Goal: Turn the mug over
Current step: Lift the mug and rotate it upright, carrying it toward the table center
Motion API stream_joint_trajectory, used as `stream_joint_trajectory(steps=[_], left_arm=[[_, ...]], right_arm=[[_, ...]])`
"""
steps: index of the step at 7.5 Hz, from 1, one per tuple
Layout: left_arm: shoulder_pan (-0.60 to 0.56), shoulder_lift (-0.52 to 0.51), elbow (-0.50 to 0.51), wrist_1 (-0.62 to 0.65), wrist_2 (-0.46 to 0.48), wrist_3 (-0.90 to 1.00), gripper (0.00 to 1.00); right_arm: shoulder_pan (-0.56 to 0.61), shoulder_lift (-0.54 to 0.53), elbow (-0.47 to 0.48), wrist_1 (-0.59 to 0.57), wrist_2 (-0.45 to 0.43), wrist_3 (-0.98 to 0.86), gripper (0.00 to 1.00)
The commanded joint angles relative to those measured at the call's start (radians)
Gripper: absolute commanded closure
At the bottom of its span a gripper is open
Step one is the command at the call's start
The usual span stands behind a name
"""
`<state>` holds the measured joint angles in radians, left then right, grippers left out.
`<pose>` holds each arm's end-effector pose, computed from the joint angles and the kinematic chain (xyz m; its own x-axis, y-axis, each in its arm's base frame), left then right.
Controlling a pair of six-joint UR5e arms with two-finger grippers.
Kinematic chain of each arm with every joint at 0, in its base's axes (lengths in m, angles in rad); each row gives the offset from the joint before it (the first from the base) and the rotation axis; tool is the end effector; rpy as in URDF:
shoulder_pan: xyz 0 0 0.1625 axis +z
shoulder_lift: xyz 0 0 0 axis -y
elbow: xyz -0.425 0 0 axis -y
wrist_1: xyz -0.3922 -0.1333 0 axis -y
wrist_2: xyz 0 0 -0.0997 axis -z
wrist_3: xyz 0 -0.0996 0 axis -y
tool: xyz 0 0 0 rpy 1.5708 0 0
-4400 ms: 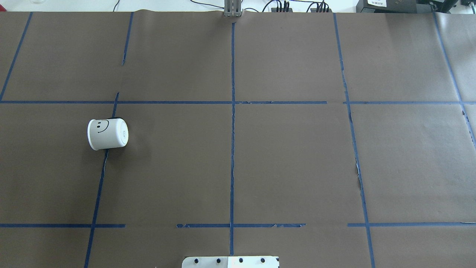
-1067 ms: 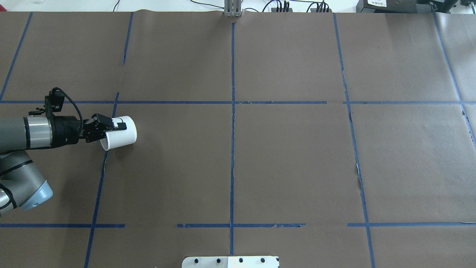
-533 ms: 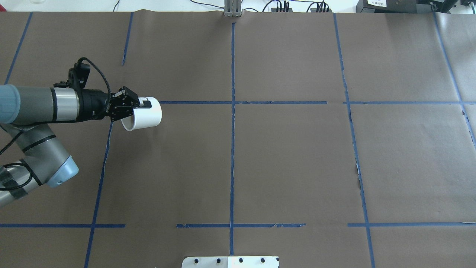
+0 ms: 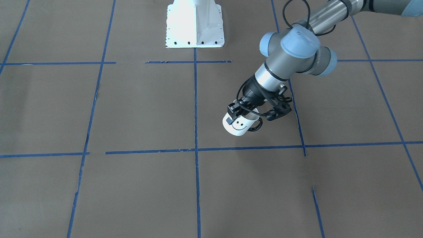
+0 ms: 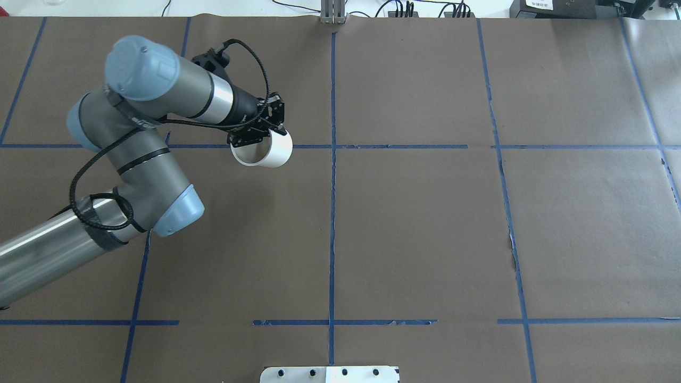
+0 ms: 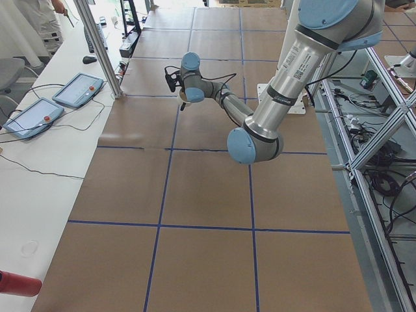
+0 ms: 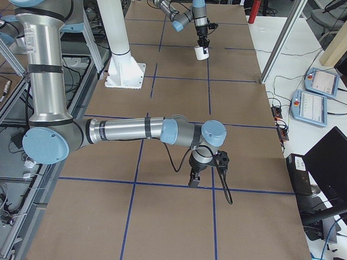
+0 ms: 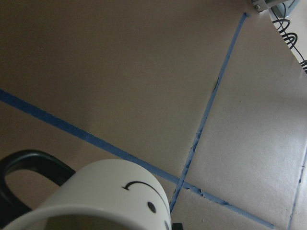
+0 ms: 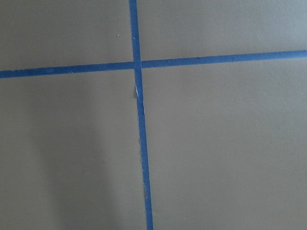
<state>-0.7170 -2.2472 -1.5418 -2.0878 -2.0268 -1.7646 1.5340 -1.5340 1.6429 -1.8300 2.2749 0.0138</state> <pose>0.4692 -0.5277 0.2012 0.2375 -0.4364 -0.8678 0.3371 0.8749 -0.3477 0.0507 -0.4949 0.6346 0.7657 0.0825 0.6379 0.0258 0.9870 -0.1586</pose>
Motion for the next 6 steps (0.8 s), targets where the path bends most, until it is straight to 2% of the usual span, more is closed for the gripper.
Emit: stream_joint_trajectory(steps=[1, 3, 5, 6], left_arm=[[0.080, -0.182, 0.084, 0.272, -0.003, 0.056, 1.00], [0.146, -0.268, 0.214, 0.365, -0.001, 0.077, 1.00], [0.165, -0.269, 0.226, 0.371, 0.007, 0.128, 1.00], [0.168, -0.269, 0.224, 0.370, 0.007, 0.129, 0.82]], right_arm=[[0.000, 0.000, 0.000, 0.000, 0.000, 0.000, 0.00], [0.000, 0.000, 0.000, 0.000, 0.000, 0.000, 0.00], [0.000, -0.002, 0.000, 0.000, 0.000, 0.000, 0.00], [0.000, 0.000, 0.000, 0.000, 0.000, 0.000, 0.00]])
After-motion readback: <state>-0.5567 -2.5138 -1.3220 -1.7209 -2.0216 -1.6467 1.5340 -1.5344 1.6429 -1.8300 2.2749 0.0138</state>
